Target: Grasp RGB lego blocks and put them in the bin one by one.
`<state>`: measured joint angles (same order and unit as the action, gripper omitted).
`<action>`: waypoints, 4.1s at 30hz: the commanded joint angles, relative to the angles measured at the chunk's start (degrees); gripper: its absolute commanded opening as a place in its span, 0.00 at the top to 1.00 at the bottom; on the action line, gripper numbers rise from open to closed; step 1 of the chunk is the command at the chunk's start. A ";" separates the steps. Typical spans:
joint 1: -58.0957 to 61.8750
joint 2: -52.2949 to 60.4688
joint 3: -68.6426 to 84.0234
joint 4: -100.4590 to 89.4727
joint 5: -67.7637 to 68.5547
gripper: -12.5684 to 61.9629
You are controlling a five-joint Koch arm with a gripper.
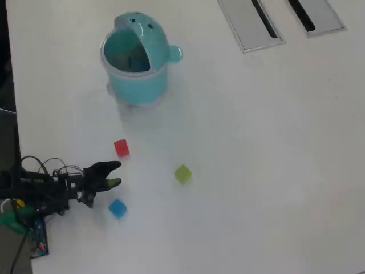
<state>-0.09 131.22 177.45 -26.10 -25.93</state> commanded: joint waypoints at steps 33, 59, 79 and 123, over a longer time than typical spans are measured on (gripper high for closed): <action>-6.77 4.04 0.79 -24.96 -36.91 0.39; -23.82 4.22 -7.65 -22.50 -67.32 0.39; -26.02 4.22 -20.39 19.16 -53.44 0.37; -22.24 -37.35 -43.59 27.86 -53.44 0.38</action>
<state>-22.94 93.78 138.25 4.57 -80.07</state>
